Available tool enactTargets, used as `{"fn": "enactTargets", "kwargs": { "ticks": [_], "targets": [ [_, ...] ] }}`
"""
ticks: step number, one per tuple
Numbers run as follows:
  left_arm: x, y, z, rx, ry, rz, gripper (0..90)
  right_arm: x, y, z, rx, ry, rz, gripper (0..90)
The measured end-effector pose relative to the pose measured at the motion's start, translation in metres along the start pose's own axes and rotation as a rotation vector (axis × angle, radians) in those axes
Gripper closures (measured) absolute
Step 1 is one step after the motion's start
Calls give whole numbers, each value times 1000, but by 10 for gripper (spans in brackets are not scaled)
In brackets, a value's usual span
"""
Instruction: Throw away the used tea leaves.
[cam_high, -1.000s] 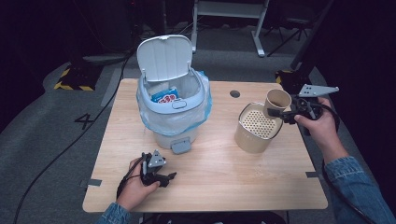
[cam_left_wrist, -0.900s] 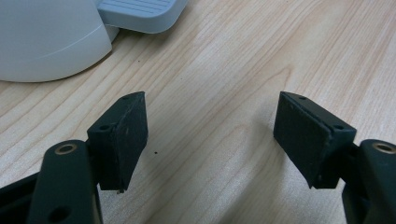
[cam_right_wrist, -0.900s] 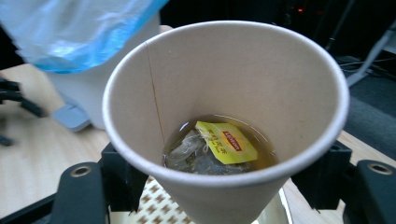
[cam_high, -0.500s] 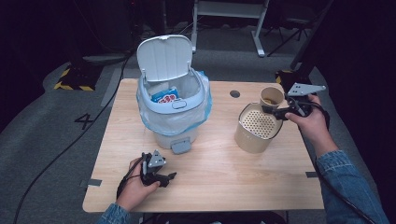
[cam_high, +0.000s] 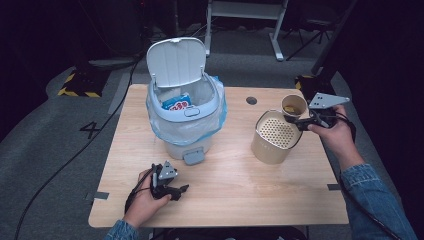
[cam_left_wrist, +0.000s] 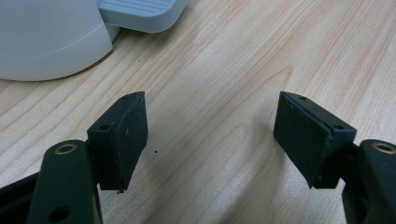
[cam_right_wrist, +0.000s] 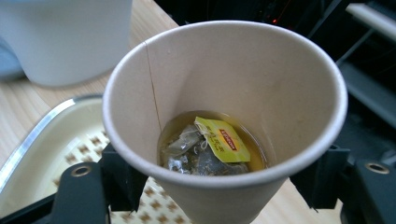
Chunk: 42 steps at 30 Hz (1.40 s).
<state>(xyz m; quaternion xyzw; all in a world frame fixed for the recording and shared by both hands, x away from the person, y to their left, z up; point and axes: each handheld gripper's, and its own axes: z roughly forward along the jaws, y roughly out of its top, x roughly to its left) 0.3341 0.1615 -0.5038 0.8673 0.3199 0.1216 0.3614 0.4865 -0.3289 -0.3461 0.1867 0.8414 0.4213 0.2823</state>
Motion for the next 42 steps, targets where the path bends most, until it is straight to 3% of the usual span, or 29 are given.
{"fn": "enactTargets", "kwargs": {
  "ticks": [3,9,15,20,30,33,42],
  "targets": [
    [0,0,0,1,1,0,265,3,1,-1,28,-35,-103,305],
    [0,0,0,0,0,-1,265,6,6,-7,70,-93,-238,308],
    [0,0,0,0,0,0,265,12,9,-8,147,-139,-376,311],
    [0,0,0,0,0,0,265,19,11,-6,221,-183,-520,313],
    [0,0,0,0,0,-1,265,31,10,1,342,-234,-741,314],
    [0,0,0,0,0,-1,265,34,10,3,360,-250,-788,314],
    [0,0,0,0,0,0,265,51,7,10,481,-371,-1090,315]
  ]
}}
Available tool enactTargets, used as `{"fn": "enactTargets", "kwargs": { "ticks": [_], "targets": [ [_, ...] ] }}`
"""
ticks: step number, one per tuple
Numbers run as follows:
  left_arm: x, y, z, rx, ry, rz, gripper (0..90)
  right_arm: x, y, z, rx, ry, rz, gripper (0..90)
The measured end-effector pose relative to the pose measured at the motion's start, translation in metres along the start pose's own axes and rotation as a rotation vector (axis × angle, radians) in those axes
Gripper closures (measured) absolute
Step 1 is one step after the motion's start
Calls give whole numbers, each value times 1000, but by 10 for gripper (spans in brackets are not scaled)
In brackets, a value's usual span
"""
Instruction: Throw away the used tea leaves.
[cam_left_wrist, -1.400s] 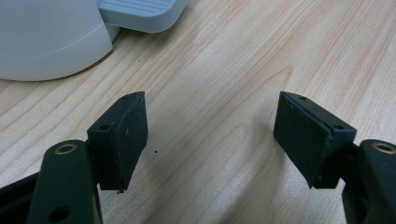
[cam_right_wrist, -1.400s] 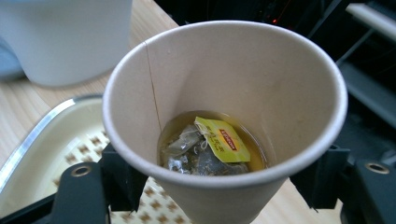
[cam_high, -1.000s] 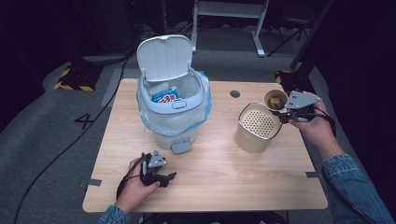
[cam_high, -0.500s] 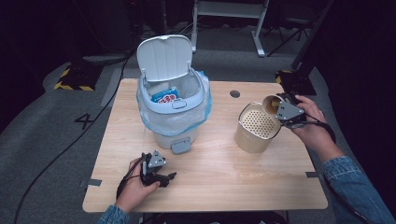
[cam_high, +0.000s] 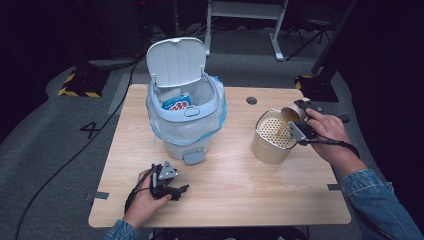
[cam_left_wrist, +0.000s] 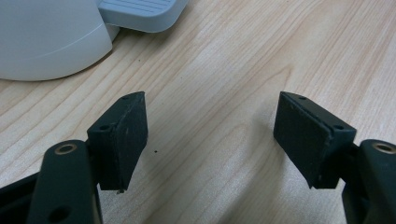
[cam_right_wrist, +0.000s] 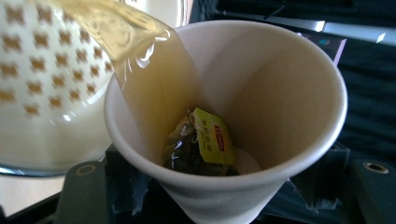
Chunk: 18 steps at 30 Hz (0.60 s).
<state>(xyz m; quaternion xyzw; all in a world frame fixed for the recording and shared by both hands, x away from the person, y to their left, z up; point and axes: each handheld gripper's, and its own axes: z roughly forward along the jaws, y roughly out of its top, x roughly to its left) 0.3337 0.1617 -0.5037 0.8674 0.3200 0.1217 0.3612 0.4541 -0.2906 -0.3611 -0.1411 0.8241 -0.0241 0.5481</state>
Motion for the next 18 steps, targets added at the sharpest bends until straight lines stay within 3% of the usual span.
{"fn": "enactTargets", "kwargs": {
  "ticks": [5,9,12,16,18],
  "targets": [
    [0,0,0,0,0,-1,265,6,11,-2,78,-100,-222,315],
    [0,0,0,0,-2,0,264,9,20,-4,101,-161,-361,315],
    [0,-1,-1,-1,-3,-1,264,12,25,-4,118,-196,-449,315],
    [0,-1,-1,-1,-3,-1,264,17,29,-5,148,-235,-530,316],
    [0,-1,-1,-1,-3,-1,264,18,31,-6,169,-249,-607,316]
  ]
}}
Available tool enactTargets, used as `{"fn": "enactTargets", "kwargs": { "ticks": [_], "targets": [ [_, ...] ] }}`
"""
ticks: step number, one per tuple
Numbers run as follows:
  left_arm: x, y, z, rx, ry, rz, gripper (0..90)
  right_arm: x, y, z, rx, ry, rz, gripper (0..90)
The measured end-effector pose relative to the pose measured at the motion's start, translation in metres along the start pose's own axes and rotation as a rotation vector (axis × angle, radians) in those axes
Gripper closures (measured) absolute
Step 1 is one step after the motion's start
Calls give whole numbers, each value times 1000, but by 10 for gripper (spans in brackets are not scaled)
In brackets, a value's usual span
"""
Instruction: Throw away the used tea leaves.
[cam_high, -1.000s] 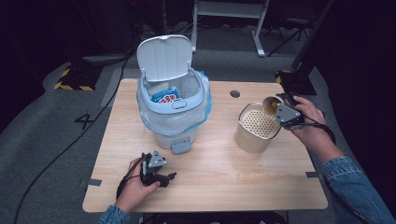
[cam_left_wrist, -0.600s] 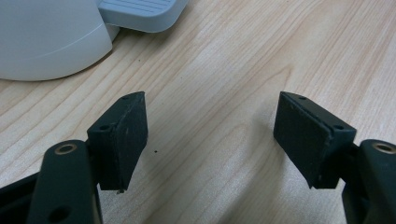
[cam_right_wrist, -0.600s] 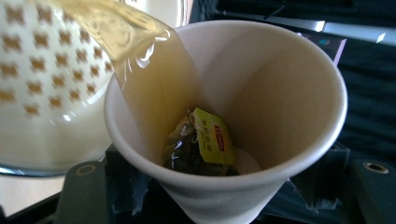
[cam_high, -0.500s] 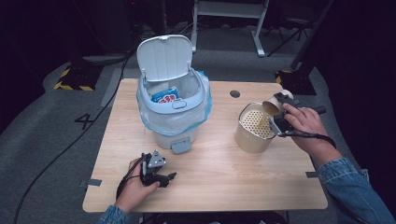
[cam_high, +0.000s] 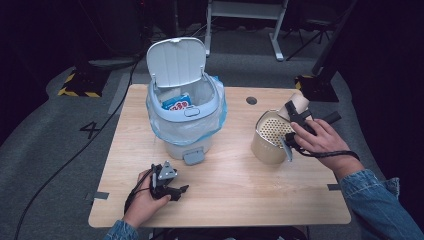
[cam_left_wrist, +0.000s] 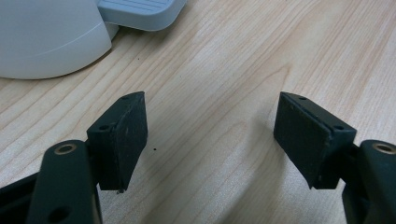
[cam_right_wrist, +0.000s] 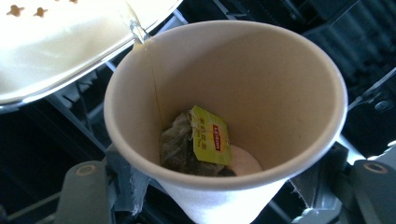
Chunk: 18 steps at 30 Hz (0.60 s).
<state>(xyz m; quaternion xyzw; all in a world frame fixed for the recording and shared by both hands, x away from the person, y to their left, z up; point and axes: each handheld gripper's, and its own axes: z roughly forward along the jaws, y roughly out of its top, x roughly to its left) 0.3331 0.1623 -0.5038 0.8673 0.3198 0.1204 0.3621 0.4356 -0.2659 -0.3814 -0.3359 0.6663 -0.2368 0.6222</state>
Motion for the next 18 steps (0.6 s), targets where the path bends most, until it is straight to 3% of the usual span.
{"fn": "enactTargets", "kwargs": {
  "ticks": [9,14,18],
  "targets": [
    [0,0,0,0,0,0,263,1,10,-7,72,-100,-174,316],
    [0,0,0,0,0,0,264,1,18,-8,71,-125,-275,316],
    [0,0,0,0,1,0,263,-1,18,-10,89,-155,-291,316]
  ]
}}
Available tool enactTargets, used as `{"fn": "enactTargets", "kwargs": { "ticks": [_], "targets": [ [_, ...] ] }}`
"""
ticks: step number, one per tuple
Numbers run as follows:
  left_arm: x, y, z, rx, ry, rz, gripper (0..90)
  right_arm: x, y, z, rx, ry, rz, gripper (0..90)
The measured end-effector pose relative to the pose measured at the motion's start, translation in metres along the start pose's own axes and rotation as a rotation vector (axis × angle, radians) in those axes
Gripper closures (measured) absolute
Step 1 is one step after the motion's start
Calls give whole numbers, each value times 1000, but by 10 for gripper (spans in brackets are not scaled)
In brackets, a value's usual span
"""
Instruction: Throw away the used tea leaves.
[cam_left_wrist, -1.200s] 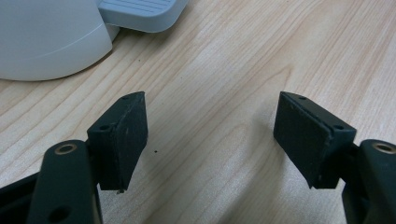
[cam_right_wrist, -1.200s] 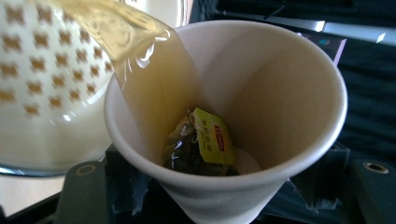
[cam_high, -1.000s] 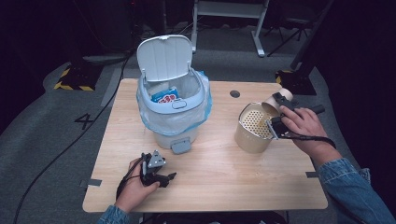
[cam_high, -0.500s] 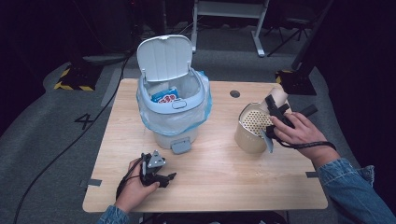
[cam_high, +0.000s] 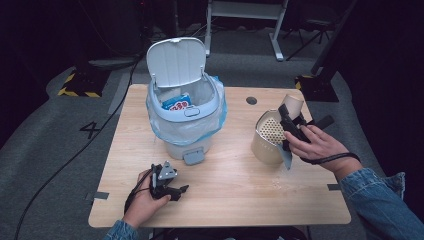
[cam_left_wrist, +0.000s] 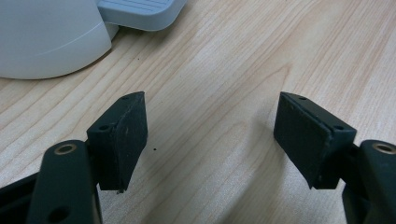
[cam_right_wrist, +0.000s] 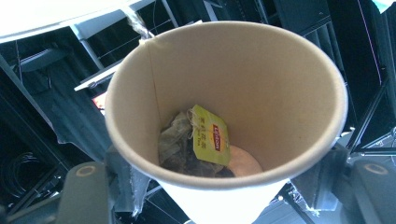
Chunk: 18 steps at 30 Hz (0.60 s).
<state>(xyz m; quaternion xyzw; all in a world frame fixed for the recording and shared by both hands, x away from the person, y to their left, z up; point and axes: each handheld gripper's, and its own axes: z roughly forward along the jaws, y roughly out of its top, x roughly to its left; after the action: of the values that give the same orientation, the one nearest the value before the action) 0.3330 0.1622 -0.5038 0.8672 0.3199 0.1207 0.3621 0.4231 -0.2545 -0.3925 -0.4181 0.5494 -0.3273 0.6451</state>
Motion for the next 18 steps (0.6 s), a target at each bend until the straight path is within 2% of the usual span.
{"fn": "enactTargets", "kwargs": {
  "ticks": [4,6,7,11,14,16,18],
  "targets": [
    [0,0,0,0,0,1,264,1,-1,-1,9,-6,-25,315],
    [0,0,0,0,0,1,264,3,-1,0,-1,22,-28,315],
    [0,0,0,0,0,1,263,3,-1,0,0,16,-33,315],
    [0,0,0,0,0,1,263,3,-4,0,15,17,-21,315],
    [0,0,0,0,0,1,263,3,-1,-1,-26,13,-39,315],
    [0,0,0,0,1,2,264,2,-5,0,-15,25,-15,315],
    [0,0,0,0,0,2,264,3,-5,2,-26,39,-26,315]
  ]
}}
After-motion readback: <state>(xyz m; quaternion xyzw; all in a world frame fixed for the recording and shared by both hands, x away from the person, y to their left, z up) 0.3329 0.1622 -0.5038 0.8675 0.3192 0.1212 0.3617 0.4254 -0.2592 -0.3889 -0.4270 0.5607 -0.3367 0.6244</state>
